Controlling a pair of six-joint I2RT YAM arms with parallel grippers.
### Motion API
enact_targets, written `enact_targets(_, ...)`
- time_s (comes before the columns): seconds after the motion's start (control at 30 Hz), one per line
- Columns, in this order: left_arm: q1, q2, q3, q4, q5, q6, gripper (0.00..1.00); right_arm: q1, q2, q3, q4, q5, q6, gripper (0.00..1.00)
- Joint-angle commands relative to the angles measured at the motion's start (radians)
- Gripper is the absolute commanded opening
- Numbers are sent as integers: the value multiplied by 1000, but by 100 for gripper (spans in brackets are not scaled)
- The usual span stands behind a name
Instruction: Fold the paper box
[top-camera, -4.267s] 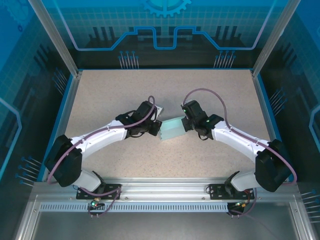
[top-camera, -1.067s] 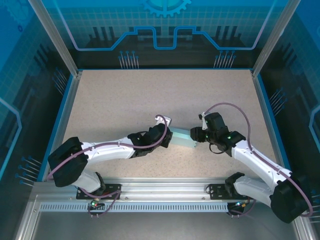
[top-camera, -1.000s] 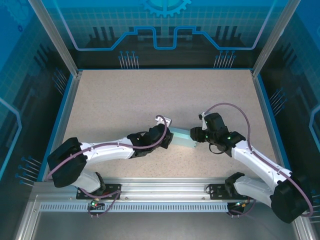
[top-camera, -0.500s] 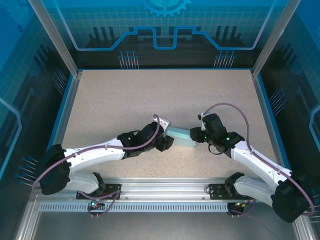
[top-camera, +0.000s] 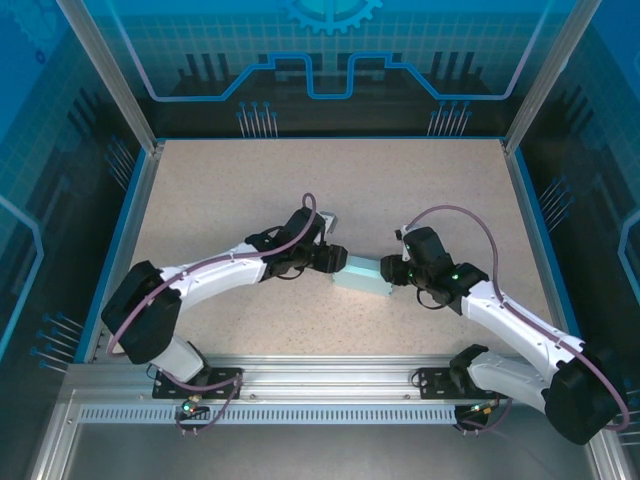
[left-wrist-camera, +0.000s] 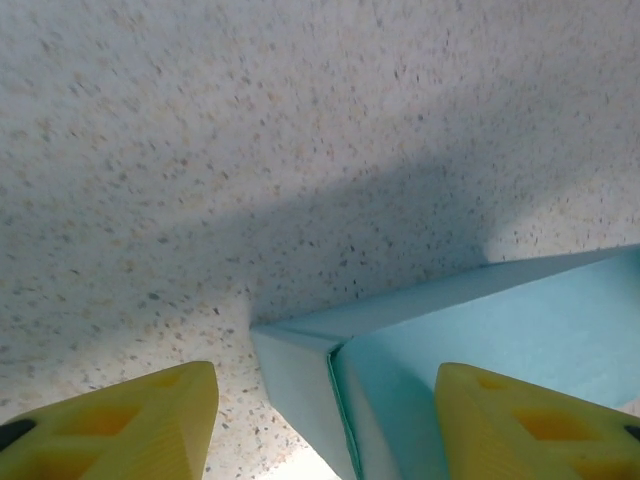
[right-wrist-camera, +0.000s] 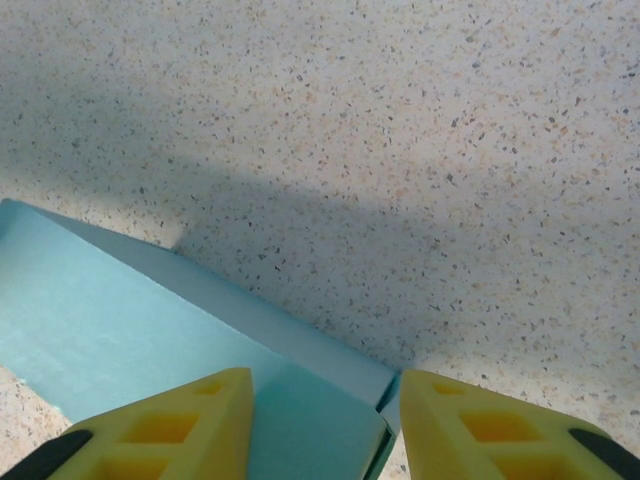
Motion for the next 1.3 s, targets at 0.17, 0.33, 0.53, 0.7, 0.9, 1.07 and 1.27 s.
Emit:
enact_targets(0.17, 1, 12, -140, 11, 59, -47, 54, -11, 30, -36, -168, 5, -33, 45)
enact_targets(0.33, 1, 24, -223, 51, 65, -79, 49, -52, 38, -4, -180, -58, -60, 46)
enact_targets(0.53, 0, 17, -212, 34, 54, -81, 47, -106, -20, 68, -239, -142, -75, 50)
enact_targets(0.7, 1, 13, -197, 27, 53, -79, 46, -150, -75, 60, -280, -208, -59, 53)
enact_targets(0.9, 0, 15, -192, 41, 70, -83, 46, -177, -43, -7, -181, -323, -25, 54)
enact_targets(1.07, 1, 17, -188, 49, 89, -87, 45, -198, -1, -33, -121, -366, -12, 50)
enact_targets(1.27, 3, 28, -204, 95, 161, -108, 42, -240, 13, -72, -46, -443, -13, 46)
